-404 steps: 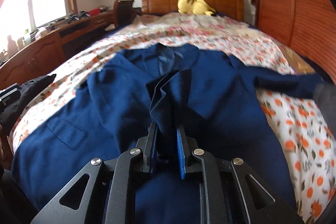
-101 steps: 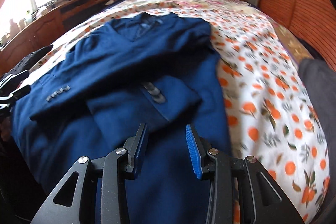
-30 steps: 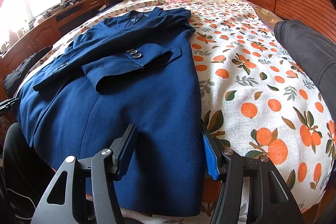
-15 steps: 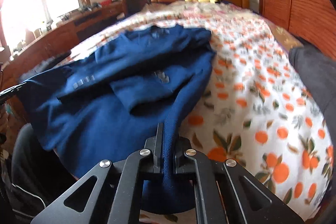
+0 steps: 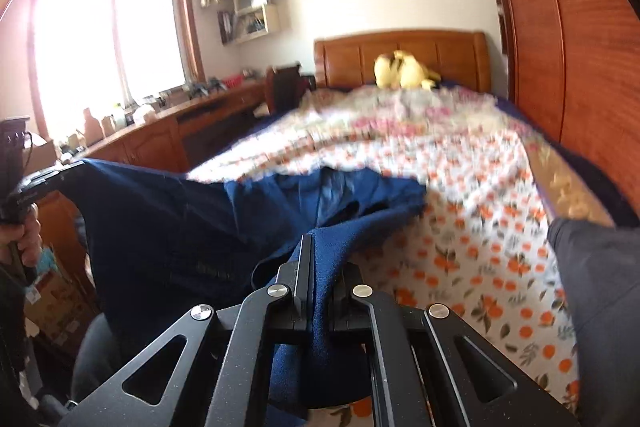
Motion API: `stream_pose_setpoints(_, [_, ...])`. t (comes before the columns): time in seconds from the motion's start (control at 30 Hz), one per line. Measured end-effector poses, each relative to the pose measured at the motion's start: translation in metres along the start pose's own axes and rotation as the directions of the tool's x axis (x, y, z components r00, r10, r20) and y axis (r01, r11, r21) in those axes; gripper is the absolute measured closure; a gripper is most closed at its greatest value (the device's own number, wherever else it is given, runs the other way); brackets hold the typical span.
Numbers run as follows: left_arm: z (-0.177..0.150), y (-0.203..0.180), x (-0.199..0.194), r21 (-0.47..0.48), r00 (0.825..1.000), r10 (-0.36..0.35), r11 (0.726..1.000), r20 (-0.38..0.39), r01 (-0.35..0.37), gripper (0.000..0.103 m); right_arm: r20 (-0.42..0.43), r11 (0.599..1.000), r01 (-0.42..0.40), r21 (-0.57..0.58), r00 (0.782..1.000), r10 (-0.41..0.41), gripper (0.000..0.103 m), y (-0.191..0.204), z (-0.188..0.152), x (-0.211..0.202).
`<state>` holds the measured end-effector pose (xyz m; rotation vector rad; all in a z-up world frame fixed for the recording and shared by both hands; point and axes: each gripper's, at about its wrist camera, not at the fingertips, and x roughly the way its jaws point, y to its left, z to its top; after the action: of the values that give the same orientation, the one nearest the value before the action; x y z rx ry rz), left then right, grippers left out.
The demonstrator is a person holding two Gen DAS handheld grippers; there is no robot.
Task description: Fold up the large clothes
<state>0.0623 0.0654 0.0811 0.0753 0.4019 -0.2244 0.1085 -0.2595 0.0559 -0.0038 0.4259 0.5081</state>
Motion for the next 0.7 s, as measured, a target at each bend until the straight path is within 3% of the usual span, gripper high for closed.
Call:
stream_pose_setpoints(0.23, [0.016,-0.001,-0.029,-0.021,0.996,-0.048,0.999,0.071,0.05,0.099,0.067,1.0,-0.003,-0.022,0.998,0.004,0.099,0.004,0.011,-0.069])
stream_pose_setpoints(0.33, [0.017,0.01,-0.028,-0.023,0.997,-0.01,1.0,0.083,0.012,0.099,0.09,1.0,0.011,-0.009,0.996,-0.01,0.099,0.0,0.011,-0.089])
stream_pose_setpoints(0.53, [-0.001,0.033,0.007,-0.054,0.999,0.044,0.998,0.024,-0.043,0.099,0.027,0.996,0.088,-0.014,0.996,-0.087,0.099,-0.002,-0.013,-0.069])
stream_pose_setpoints(0.7, [-0.035,0.053,0.063,-0.1,0.996,0.044,0.994,-0.079,-0.052,0.099,-0.078,0.993,0.118,-0.025,0.99,-0.119,0.099,-0.003,-0.04,-0.005])
